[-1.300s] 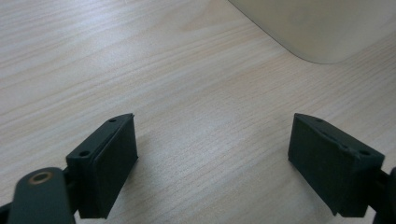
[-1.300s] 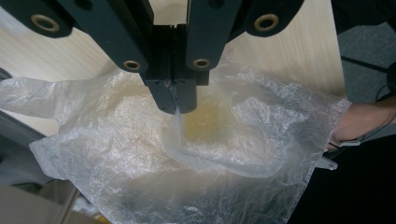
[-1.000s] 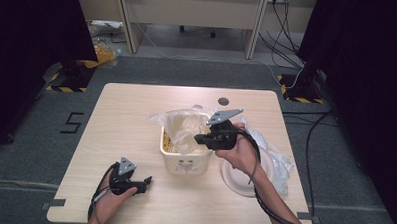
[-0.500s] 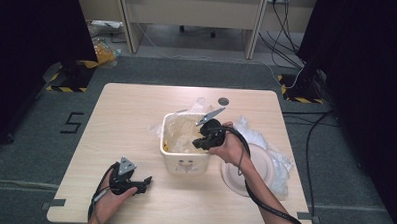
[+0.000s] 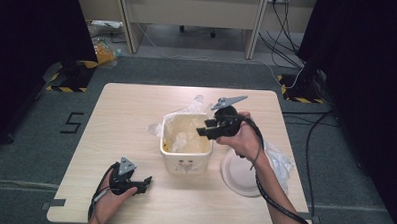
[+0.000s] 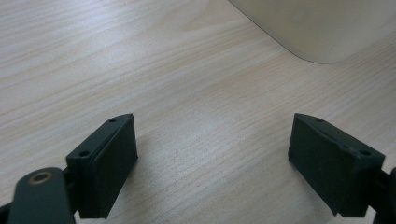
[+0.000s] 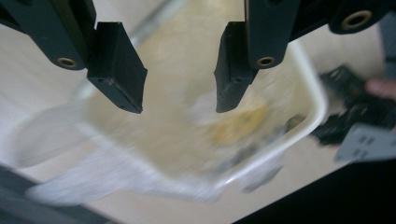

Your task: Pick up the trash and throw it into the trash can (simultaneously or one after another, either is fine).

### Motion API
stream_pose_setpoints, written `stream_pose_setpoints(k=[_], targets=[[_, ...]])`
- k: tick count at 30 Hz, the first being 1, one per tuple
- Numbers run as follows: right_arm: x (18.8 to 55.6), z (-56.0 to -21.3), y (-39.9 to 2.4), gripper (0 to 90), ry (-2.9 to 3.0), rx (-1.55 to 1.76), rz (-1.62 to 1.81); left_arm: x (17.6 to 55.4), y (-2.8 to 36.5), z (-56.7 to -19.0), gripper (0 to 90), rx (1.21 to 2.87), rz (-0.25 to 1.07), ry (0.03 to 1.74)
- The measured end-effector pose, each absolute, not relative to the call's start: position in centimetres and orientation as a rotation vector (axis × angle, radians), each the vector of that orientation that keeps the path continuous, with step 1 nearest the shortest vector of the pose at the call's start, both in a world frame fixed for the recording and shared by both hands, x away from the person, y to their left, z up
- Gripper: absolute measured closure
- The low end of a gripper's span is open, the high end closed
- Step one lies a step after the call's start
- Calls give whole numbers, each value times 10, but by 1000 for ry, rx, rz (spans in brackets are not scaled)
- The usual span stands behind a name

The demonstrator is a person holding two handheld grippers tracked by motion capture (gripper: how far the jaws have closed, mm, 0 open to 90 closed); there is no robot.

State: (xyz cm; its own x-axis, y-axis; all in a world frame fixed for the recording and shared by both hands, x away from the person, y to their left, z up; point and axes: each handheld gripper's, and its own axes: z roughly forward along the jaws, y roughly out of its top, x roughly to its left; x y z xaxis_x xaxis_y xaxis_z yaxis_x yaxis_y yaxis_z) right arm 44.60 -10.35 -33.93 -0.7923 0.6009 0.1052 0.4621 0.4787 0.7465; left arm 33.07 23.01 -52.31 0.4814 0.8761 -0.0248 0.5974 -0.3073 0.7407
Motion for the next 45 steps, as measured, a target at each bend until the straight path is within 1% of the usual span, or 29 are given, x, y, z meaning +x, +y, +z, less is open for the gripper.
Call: stream_pose_setpoints(k=[2,4,9,13,16,18,20,22,28,29,31,32,35,37,40,45], targets=[[456,-334,-111,487,2464,1006,1191,331,230,-523,147,2027,508,1214],[463,-334,-115,484,2422,1043,1147,331,230,-523,146,2026,508,1215],[481,-343,-120,469,2339,1143,1120,331,230,-523,147,2027,508,1214],[494,-349,-119,551,2321,1171,1162,331,230,-523,147,2026,508,1215],[497,-349,-117,754,2335,1130,1215,331,230,-523,147,2026,508,1215],[494,-349,-113,815,2368,1074,1227,331,230,-523,147,2027,507,1214],[485,-351,-108,857,2425,1017,1221,331,230,-523,147,2025,505,1215],[477,-354,-104,880,2470,973,1209,331,230,-523,147,2025,505,1216],[454,-374,-92,887,2589,871,1091,331,230,-523,147,2025,510,1214],[453,-375,-92,884,2590,872,1085,331,230,-523,146,2024,508,1216],[451,-378,-93,844,2588,878,1088,331,230,-523,146,2024,508,1215],[450,-377,-94,794,2581,876,1101,331,230,-523,147,2024,508,1215],[445,-371,-100,573,2520,910,1185,331,230,-523,147,2022,506,1214],[440,-364,-106,492,2474,925,1226,331,230,-523,147,2023,508,1215],[432,-352,-122,439,2409,952,1286,331,230,-523,147,2024,508,1215],[419,-342,-152,424,2338,973,1324,331,230,-523,146,2023,509,1216]])
